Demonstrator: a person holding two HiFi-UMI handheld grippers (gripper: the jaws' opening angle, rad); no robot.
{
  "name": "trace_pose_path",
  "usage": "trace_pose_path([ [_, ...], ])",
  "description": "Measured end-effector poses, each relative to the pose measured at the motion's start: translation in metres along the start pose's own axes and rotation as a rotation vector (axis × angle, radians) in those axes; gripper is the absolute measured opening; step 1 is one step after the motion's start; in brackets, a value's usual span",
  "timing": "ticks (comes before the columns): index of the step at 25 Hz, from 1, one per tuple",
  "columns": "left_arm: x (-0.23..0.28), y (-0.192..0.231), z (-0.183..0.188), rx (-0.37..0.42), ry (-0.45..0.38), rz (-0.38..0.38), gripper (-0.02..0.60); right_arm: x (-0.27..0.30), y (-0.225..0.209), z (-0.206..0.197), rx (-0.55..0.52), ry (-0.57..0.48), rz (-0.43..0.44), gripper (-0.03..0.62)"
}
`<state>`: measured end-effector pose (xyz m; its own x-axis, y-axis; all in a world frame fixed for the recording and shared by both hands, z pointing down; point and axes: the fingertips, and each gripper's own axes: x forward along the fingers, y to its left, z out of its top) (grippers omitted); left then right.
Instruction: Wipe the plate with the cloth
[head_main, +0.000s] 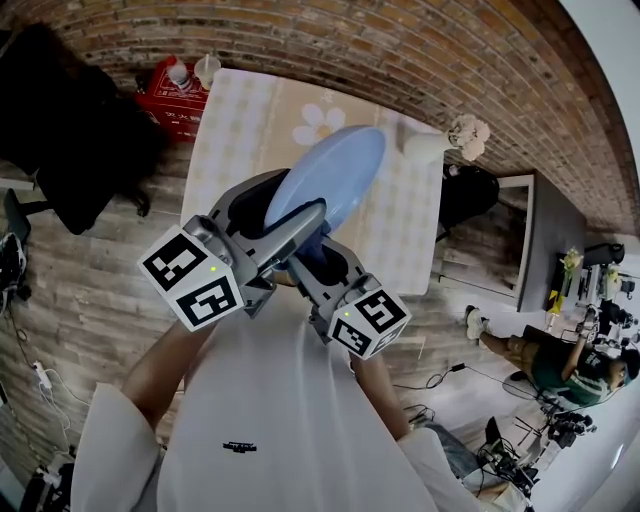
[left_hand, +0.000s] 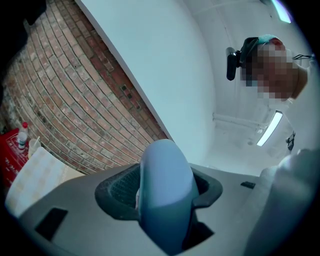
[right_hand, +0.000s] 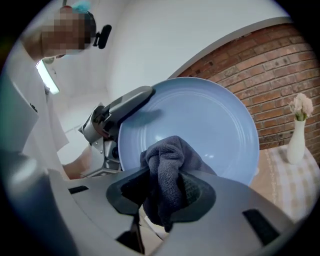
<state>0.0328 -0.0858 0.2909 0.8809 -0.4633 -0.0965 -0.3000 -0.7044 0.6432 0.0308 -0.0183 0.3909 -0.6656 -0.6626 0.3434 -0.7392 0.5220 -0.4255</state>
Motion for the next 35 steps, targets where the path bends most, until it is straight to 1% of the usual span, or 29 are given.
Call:
trace_pose_path([
  [2,0.0,0.0,-0.003,0.007,0.008,0.0,0.242,0.001,0.009,0.004,0.005,-0.016,0.035,0.143],
  [6,0.001,0.002,-0.014,0.008,0.039,0.001,0.242,0.002,0.021,0.017,0.038,-0.079,0.114,0.143],
  [9,0.002,-0.001,-0.021,0.04,0.079,-0.016,0.242,0.002,0.024,0.023,0.032,-0.096,0.132,0.143],
  [11,0.0,-0.004,-0.026,0.053,0.104,-0.034,0.242,0.001,0.024,0.027,0.033,-0.12,0.128,0.143],
  [14,-0.005,-0.004,-0.031,0.026,0.113,-0.04,0.242,-0.007,0.011,0.04,0.051,-0.181,0.077,0.143],
  [16,-0.009,-0.001,-0.032,-0.001,0.105,-0.028,0.242,-0.015,-0.005,0.051,0.06,-0.218,0.026,0.143],
  [18,-0.011,0.002,-0.032,-0.01,0.1,-0.013,0.242,-0.026,-0.021,0.065,0.053,-0.247,-0.015,0.143],
  [22,-0.019,0.006,-0.034,0.019,0.109,0.017,0.242,-0.051,-0.037,0.091,0.0,-0.296,-0.071,0.143],
  [24,-0.022,0.007,-0.036,0.033,0.117,0.029,0.242,-0.059,-0.035,0.106,-0.033,-0.314,-0.066,0.143],
  [28,-0.022,0.007,-0.037,0.039,0.123,0.031,0.242,-0.057,-0.018,0.135,-0.112,-0.337,-0.017,0.143],
  [32,-0.021,0.002,-0.037,0.041,0.115,0.024,0.242,-0.051,-0.003,0.155,-0.151,-0.368,0.025,0.143],
  [35,-0.02,-0.002,-0.036,0.07,0.118,0.022,0.242,-0.048,0.002,0.166,-0.187,-0.379,0.036,0.143],
])
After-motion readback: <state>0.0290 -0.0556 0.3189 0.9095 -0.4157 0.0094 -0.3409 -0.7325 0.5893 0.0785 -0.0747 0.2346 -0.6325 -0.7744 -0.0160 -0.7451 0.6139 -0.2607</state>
